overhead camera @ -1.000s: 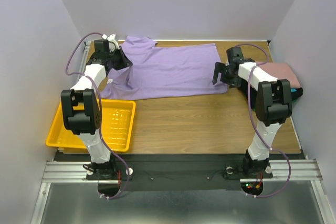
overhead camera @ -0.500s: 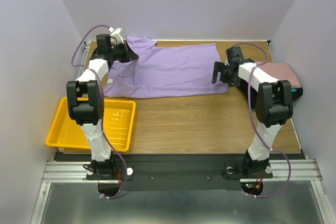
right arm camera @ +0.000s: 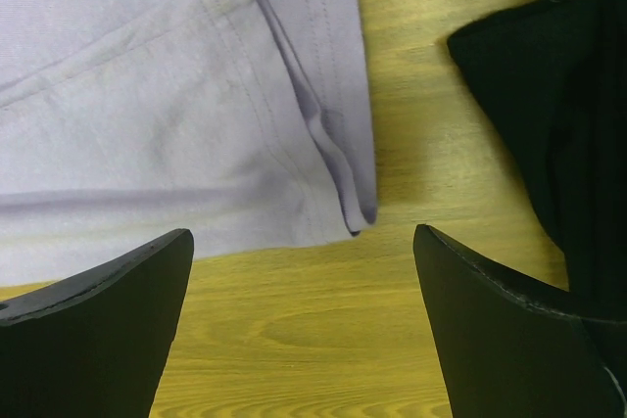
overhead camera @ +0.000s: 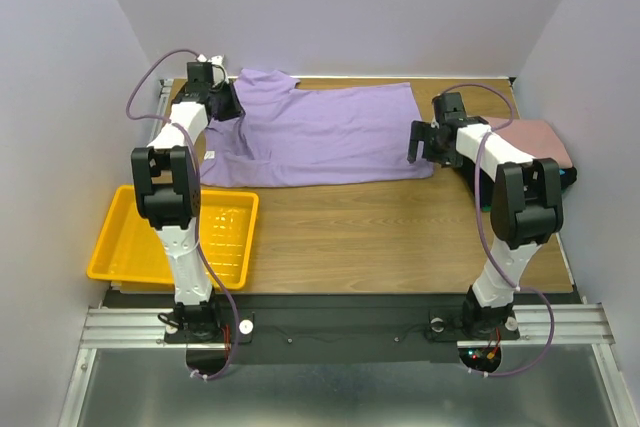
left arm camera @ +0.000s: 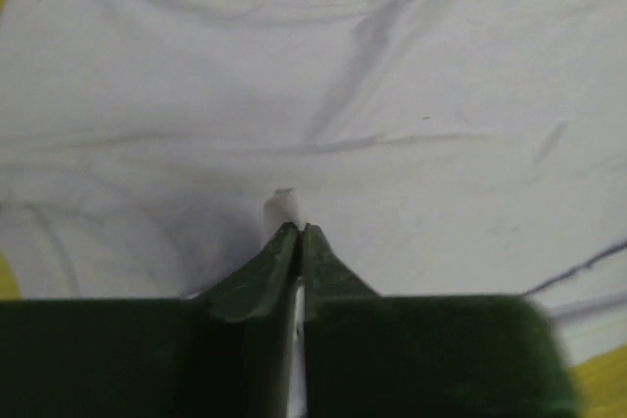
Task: Fold and stack the t-shirts
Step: Fold the tshirt
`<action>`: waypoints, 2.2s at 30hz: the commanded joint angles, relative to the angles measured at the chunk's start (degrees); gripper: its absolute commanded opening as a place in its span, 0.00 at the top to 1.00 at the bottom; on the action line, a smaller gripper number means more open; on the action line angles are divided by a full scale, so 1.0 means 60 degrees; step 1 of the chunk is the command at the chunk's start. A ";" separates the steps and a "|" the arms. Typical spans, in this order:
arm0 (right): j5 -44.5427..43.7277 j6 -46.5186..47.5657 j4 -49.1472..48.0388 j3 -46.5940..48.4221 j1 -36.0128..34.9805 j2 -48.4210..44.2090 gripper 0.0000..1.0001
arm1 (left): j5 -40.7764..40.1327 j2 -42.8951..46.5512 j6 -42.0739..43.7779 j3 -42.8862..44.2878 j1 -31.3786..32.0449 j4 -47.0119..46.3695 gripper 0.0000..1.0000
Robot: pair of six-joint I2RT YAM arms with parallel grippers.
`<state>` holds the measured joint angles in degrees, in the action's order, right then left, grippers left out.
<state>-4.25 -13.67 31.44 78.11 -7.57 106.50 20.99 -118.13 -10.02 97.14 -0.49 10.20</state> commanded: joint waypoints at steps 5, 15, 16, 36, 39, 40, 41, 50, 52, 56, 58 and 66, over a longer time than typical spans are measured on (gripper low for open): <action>-0.0244 0.0125 -0.0289 0.0107 -0.0041 -0.0376 0.00 | -0.3117 -0.0102 -0.0482 0.1195 -0.0050 0.2606 0.01; -0.0199 0.0110 -0.0289 -0.0127 -0.0041 -0.0523 0.00 | -0.3544 -0.0145 -0.0439 0.3071 0.1238 0.3221 0.01; -0.0229 0.0096 -0.0275 -0.0156 -0.0041 -0.0552 0.00 | -0.3557 -0.0277 -0.0439 0.3246 0.1355 0.3585 0.01; -0.0449 -0.0138 -0.0289 -0.0537 -0.0041 -0.0640 0.00 | -0.4113 -0.2094 -0.1434 0.2720 0.2147 0.4730 0.45; -0.0449 -0.0124 -0.0289 -0.0581 -0.0041 -0.0640 0.00 | -0.4260 -0.2124 -0.1450 0.2502 0.2147 0.4819 0.50; -0.0478 -0.0138 -0.0289 -0.0596 -0.0041 -0.0640 0.00 | -0.4275 -0.2109 -0.1450 0.2472 0.2147 0.4819 0.50; -0.0463 -0.0138 -0.0289 -0.0596 -0.0027 -0.0626 0.00 | -0.4362 -0.2138 -0.1435 0.2457 0.2147 0.4935 0.51; -0.0449 -0.0138 -0.0289 -0.0596 -0.0041 -0.0465 0.00 | -0.4392 -0.2226 -0.1245 0.2281 0.2279 0.5126 0.51; -0.0420 -0.0138 -0.0289 -0.0581 -0.0041 -0.0450 0.00 | -0.4407 -0.2227 -0.1230 0.2296 0.2279 0.5214 0.52; -0.0463 -0.0139 -0.0289 -0.0581 -0.0041 -0.0421 0.00 | -0.4932 -0.2270 -0.1201 0.2310 0.2352 0.5448 0.56; -0.0478 -0.0153 -0.0289 -0.0581 -0.0041 -0.0435 0.00 | -0.5139 -0.2343 -0.1172 0.2369 0.2411 0.5595 0.63; -0.0405 -0.0168 -0.0289 -0.0610 -0.0041 -0.0421 0.00 | -0.5623 -0.2329 -0.1274 0.2500 0.2587 0.5889 1.00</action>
<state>-6.04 -14.13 31.16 74.08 -7.57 105.01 -11.05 -132.29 -17.26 111.24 14.61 41.67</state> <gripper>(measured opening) 0.998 0.034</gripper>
